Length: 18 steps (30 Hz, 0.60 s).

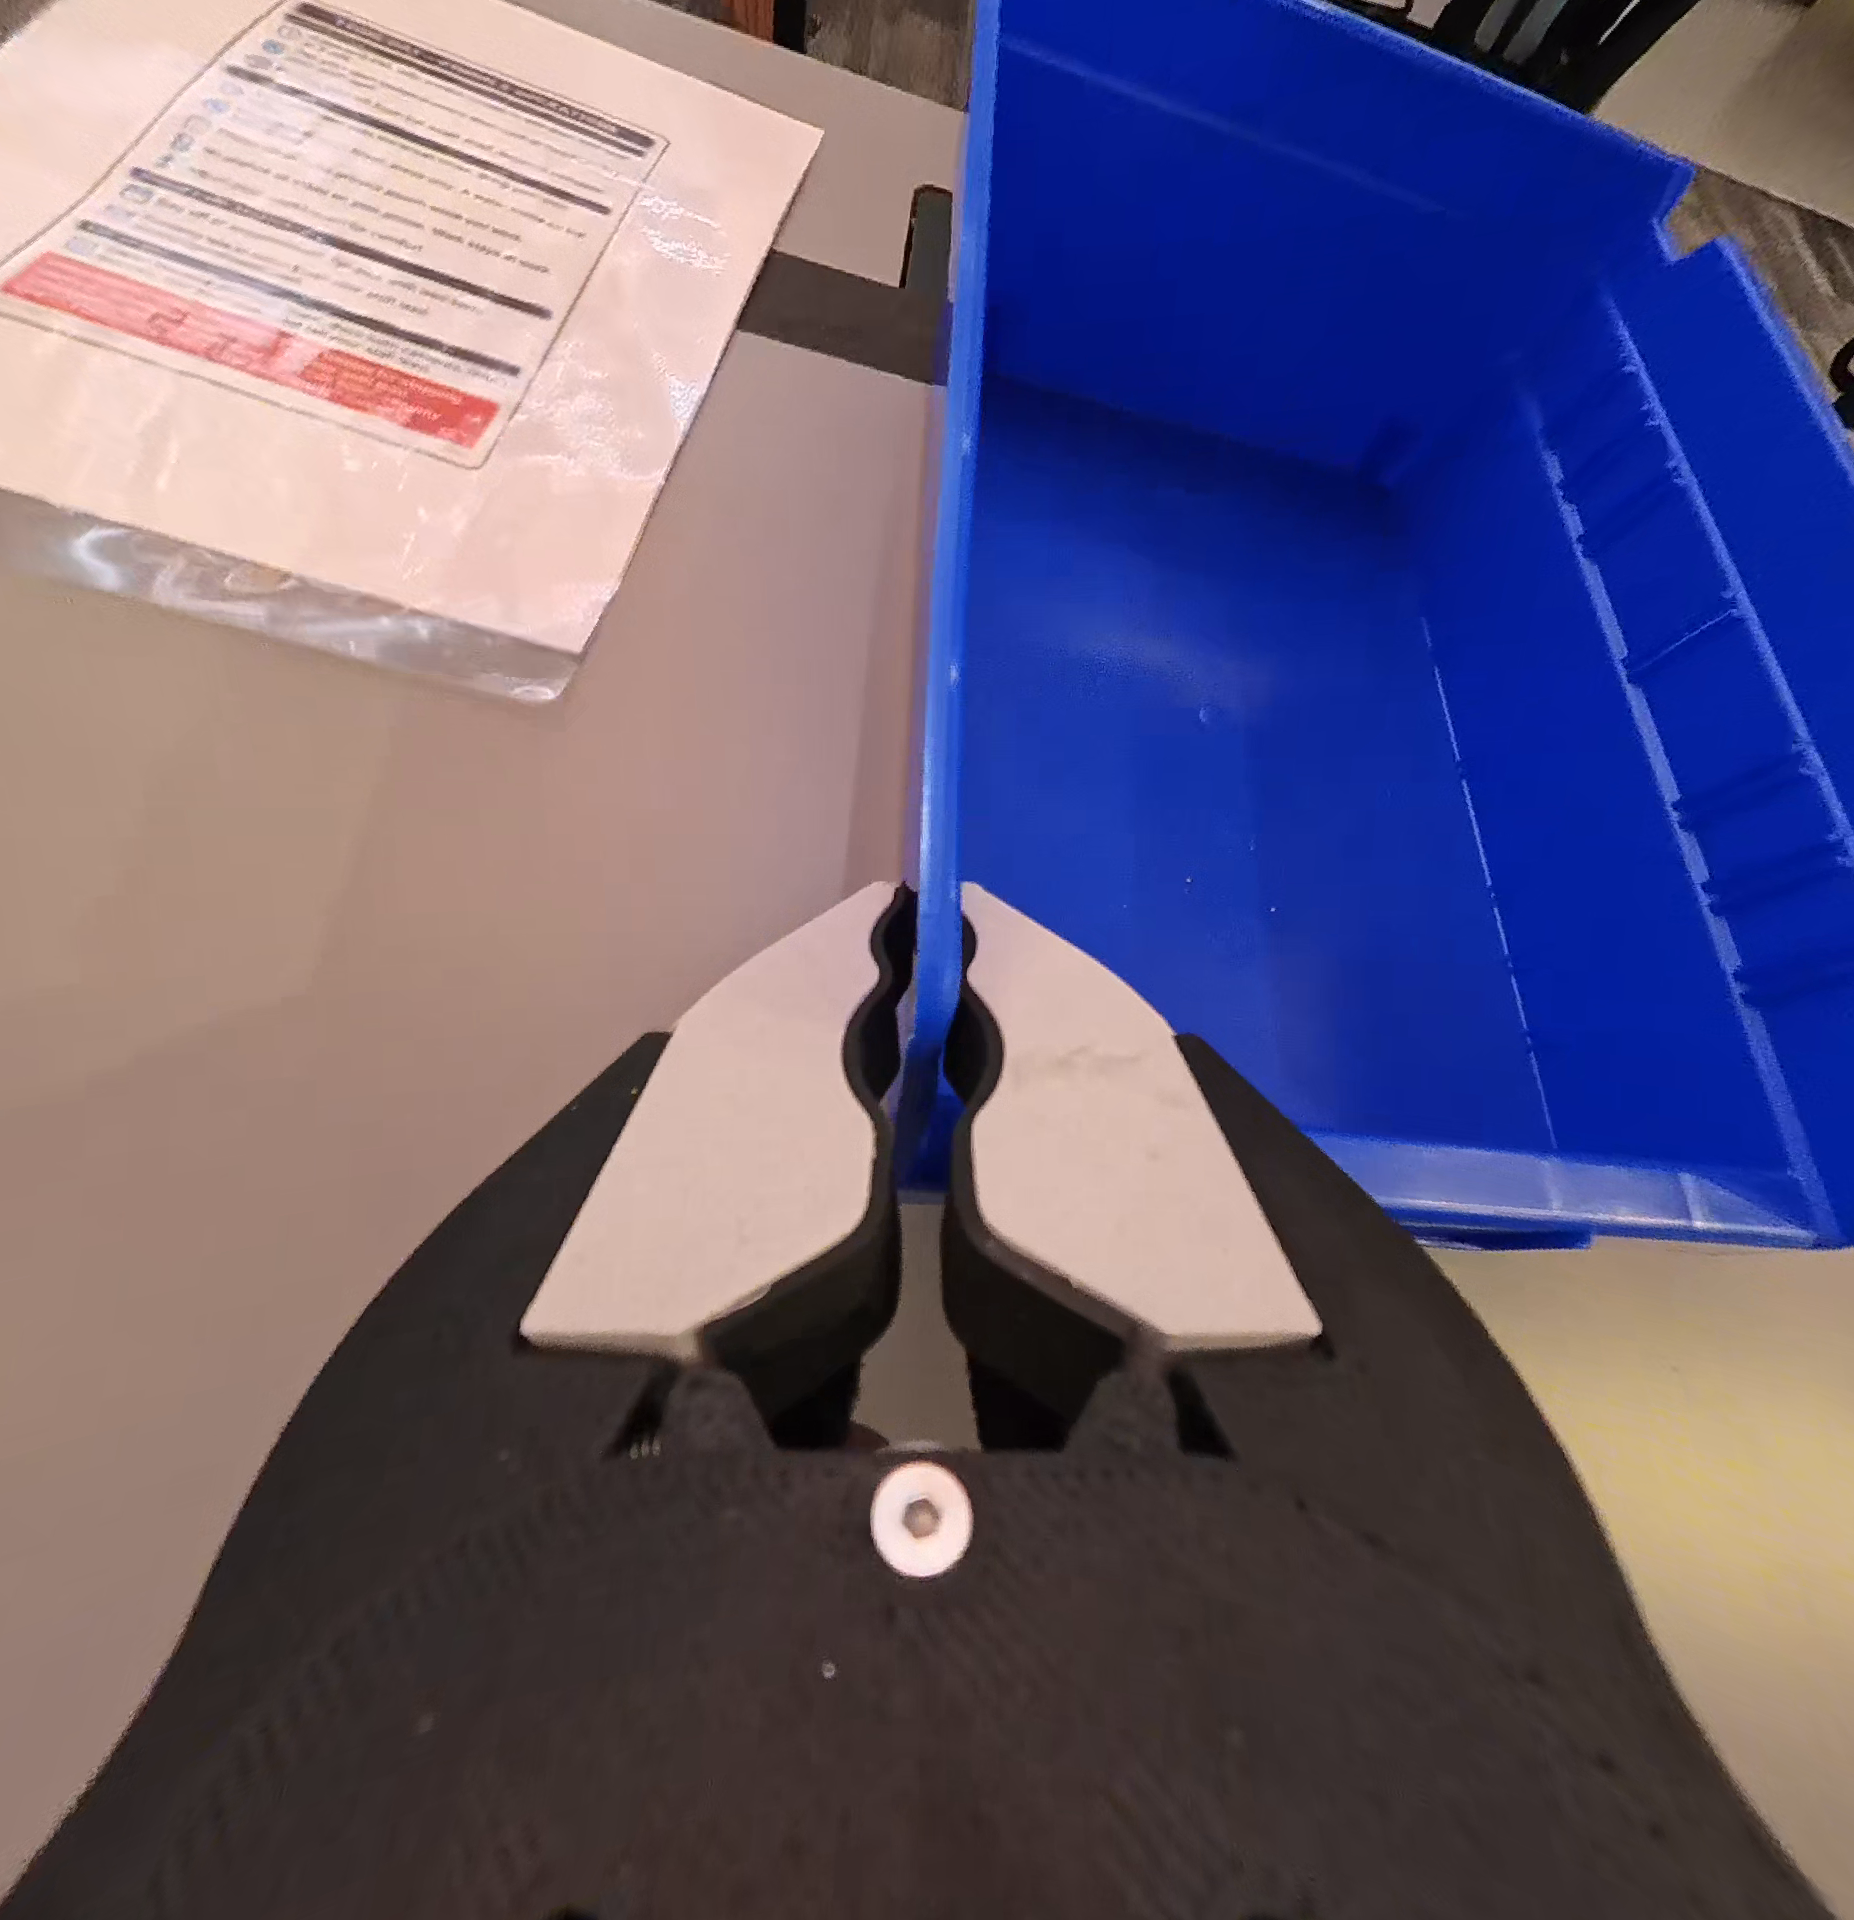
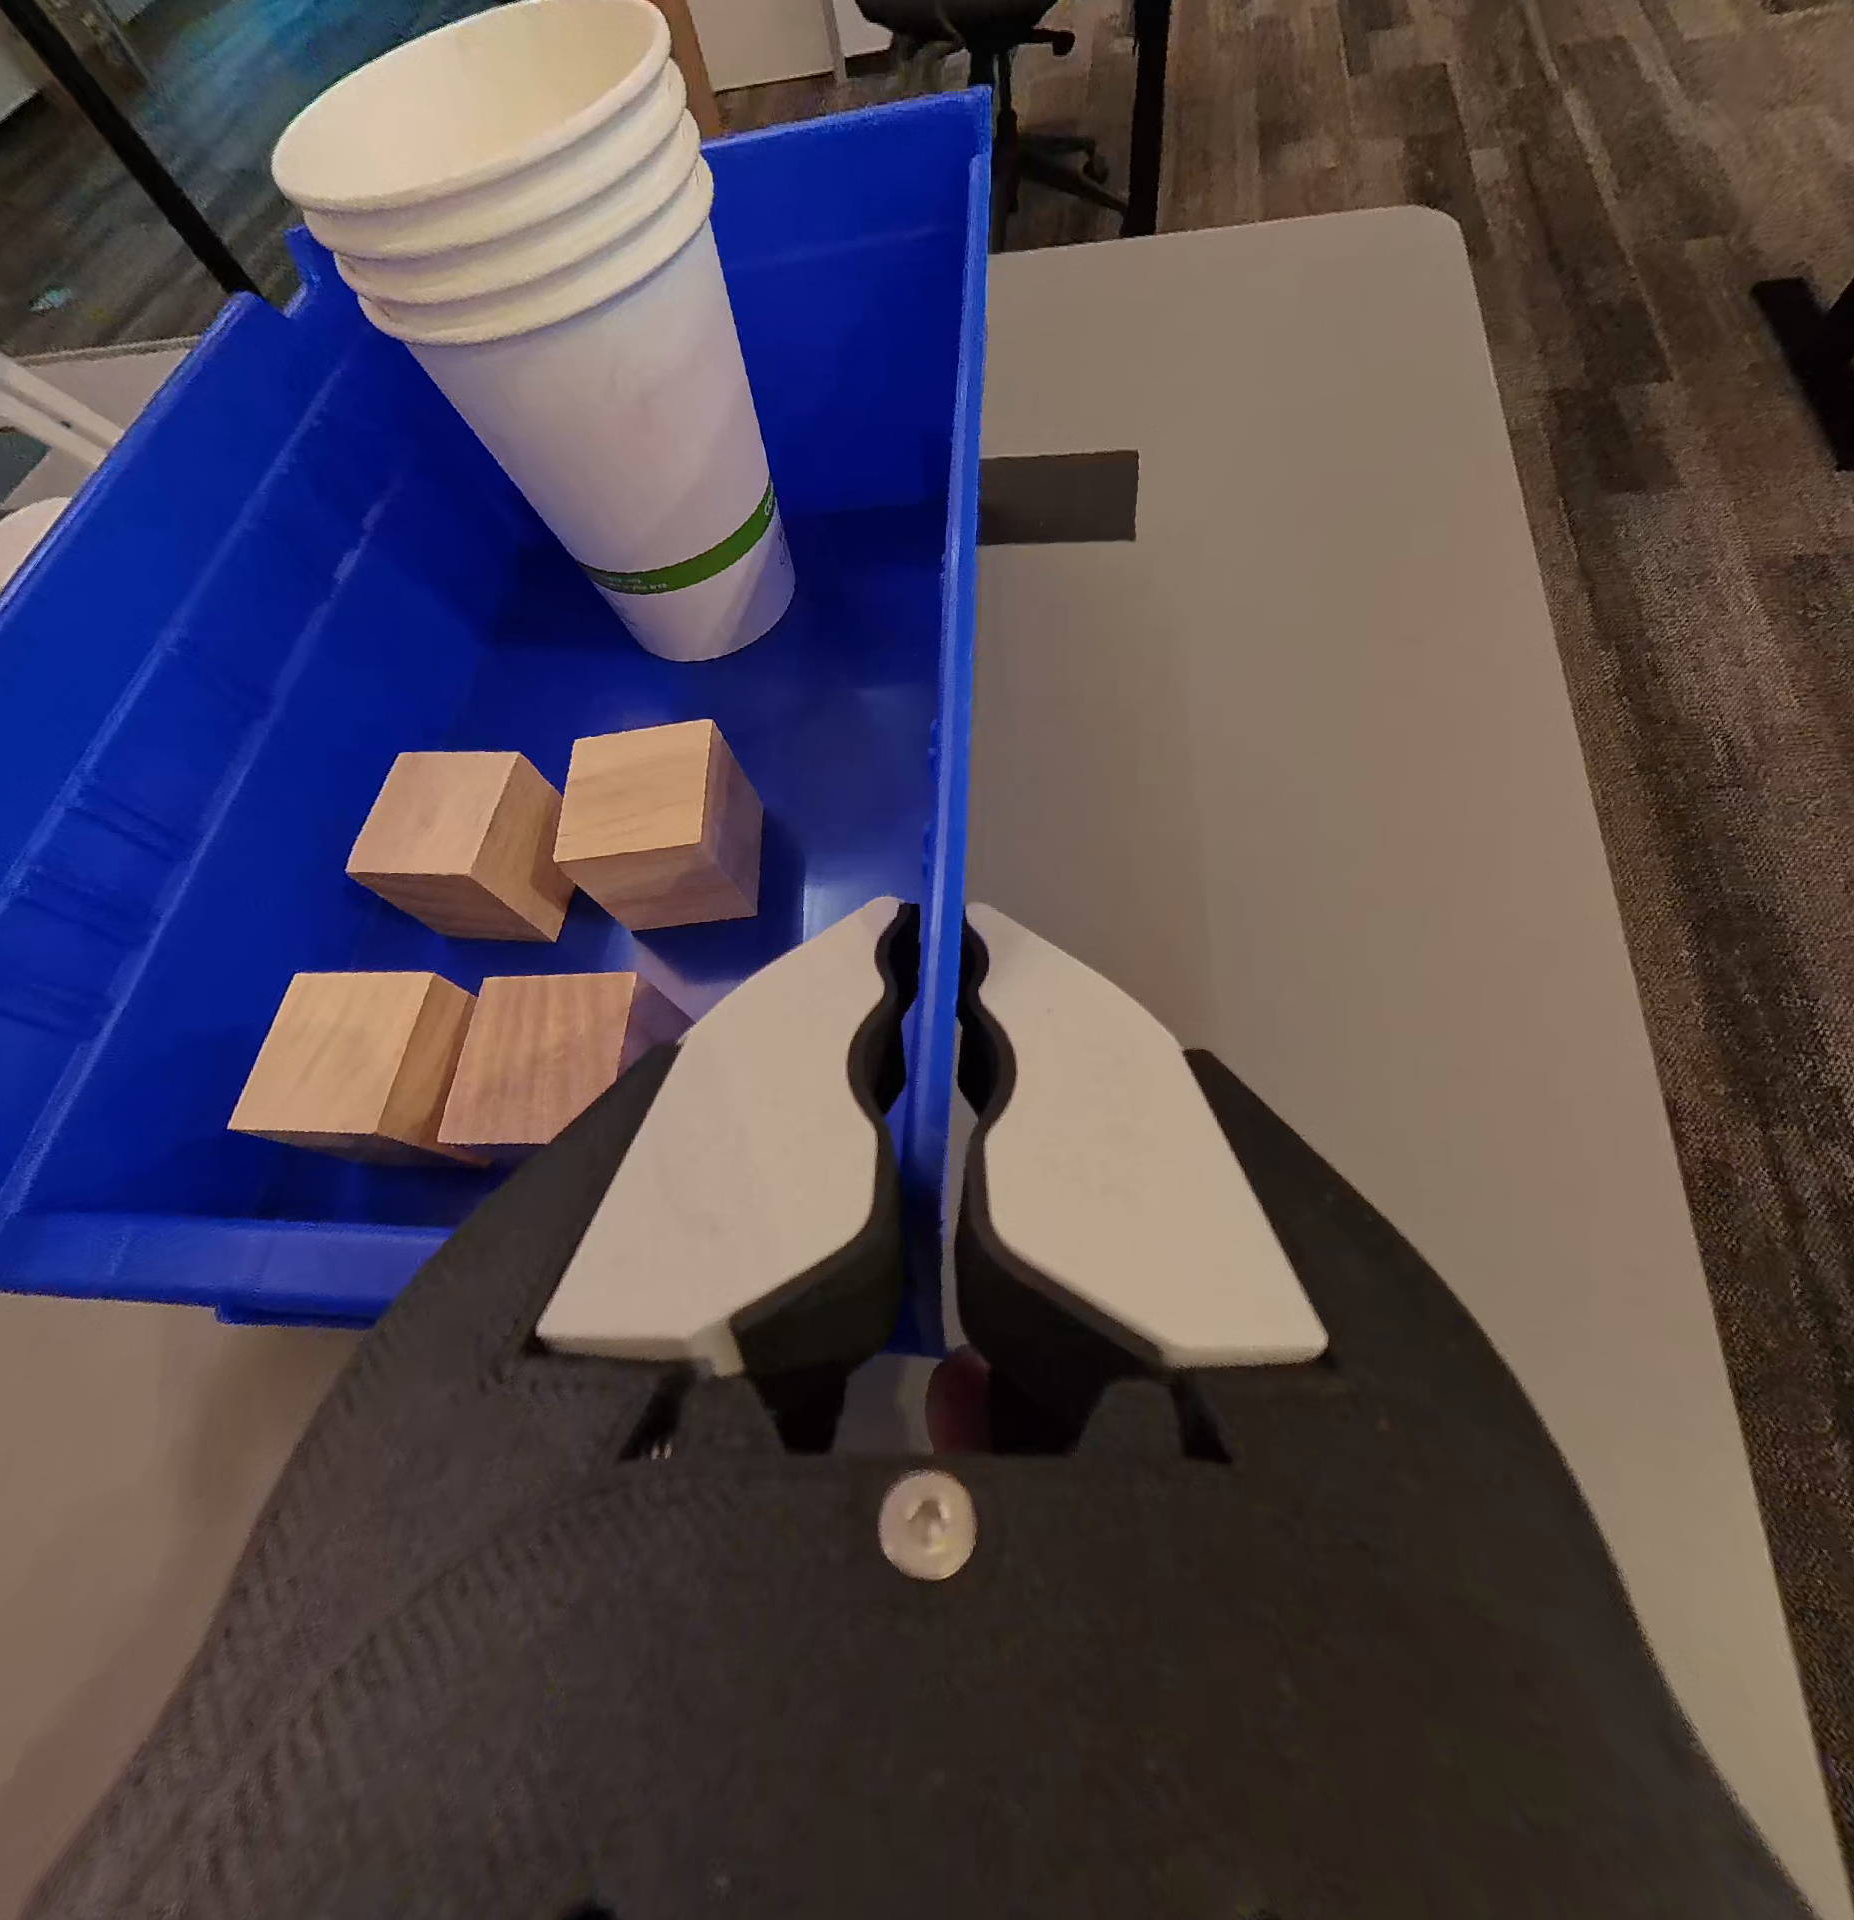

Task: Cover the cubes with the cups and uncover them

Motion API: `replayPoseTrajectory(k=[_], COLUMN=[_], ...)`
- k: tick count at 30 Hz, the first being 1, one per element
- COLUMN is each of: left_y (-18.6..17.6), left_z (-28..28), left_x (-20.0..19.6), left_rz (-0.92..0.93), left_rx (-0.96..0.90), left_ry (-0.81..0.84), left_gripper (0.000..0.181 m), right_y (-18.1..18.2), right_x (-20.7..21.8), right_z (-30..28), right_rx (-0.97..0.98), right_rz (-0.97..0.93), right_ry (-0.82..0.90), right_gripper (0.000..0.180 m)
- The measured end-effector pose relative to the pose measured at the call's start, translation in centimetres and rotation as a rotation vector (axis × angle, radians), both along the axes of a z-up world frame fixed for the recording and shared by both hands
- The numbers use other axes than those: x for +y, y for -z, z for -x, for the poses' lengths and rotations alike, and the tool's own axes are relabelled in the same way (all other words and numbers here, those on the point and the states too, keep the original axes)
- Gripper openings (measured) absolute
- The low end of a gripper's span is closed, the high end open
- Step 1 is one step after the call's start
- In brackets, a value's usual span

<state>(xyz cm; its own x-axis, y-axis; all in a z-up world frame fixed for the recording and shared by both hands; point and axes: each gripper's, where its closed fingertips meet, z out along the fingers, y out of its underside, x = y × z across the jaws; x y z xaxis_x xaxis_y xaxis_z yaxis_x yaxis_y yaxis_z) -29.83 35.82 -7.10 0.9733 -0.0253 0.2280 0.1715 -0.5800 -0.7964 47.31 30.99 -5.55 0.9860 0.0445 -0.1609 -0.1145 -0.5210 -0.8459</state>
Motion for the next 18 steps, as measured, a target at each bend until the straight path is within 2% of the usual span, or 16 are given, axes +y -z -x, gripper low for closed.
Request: replayPoseTrajectory(k=[1,8,18], left_y=[-0.1,-1.1,-2.6], left_z=[0.2,1.6,4.5], left_x=[-0.6,-5.0,-10.4], left_rz=[-0.001,-0.027,-0.063], left_rx=[0.003,0.006,0.002], left_ry=[-0.003,-0.022,-0.057], left_gripper=[0.004,0.004,0.006], right_y=[0.0,0.0,0.1], right_x=[-0.5,-4.5,-9.0], right_z=[0.0,-0.2,0.3], right_rx=[0.000,0.001,0.008], right_rz=[0.007,0.033,0.080], right_ry=[-0.009,-0.115,-0.476], right_gripper=[0.005,0.005,0.006])
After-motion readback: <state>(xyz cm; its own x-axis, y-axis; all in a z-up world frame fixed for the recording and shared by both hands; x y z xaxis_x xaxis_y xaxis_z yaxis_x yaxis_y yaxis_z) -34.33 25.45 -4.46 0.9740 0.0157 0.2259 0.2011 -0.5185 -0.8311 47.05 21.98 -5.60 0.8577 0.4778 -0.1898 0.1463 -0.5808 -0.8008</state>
